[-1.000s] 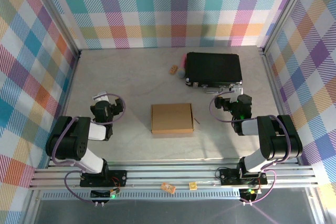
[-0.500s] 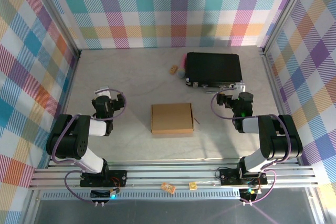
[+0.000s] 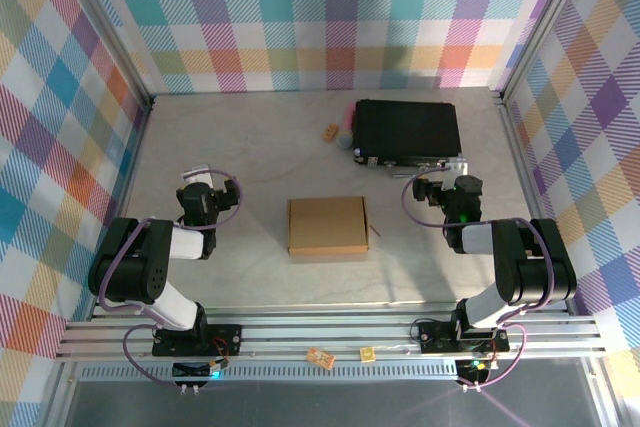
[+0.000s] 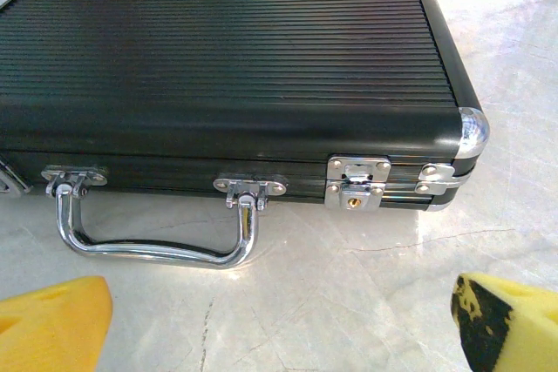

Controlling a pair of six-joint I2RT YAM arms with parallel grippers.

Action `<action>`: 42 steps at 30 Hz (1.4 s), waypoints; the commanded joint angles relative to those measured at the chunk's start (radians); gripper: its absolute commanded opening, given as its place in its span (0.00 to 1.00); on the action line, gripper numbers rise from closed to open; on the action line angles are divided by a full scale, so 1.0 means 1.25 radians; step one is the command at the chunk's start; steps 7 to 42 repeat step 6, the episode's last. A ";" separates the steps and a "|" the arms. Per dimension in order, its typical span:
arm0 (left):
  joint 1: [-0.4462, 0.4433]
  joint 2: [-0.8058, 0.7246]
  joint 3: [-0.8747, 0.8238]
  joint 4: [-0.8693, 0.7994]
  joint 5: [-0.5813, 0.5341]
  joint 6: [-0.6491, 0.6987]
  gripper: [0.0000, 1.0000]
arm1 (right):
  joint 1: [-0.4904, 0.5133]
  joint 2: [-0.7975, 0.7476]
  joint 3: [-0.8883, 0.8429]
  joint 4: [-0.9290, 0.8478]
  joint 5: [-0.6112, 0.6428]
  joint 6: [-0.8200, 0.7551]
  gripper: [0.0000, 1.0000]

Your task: Fold the paper box

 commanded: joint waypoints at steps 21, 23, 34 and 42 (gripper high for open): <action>-0.006 0.004 0.007 0.009 -0.003 0.013 1.00 | -0.006 0.002 0.008 0.007 -0.006 0.010 0.99; -0.006 0.004 0.007 0.009 -0.003 0.013 1.00 | -0.006 0.002 0.008 0.007 -0.006 0.010 0.99; -0.006 0.004 0.007 0.009 -0.003 0.013 1.00 | -0.006 0.002 0.008 0.007 -0.006 0.010 0.99; -0.006 0.004 0.007 0.009 -0.003 0.013 1.00 | -0.006 0.002 0.008 0.007 -0.006 0.010 0.99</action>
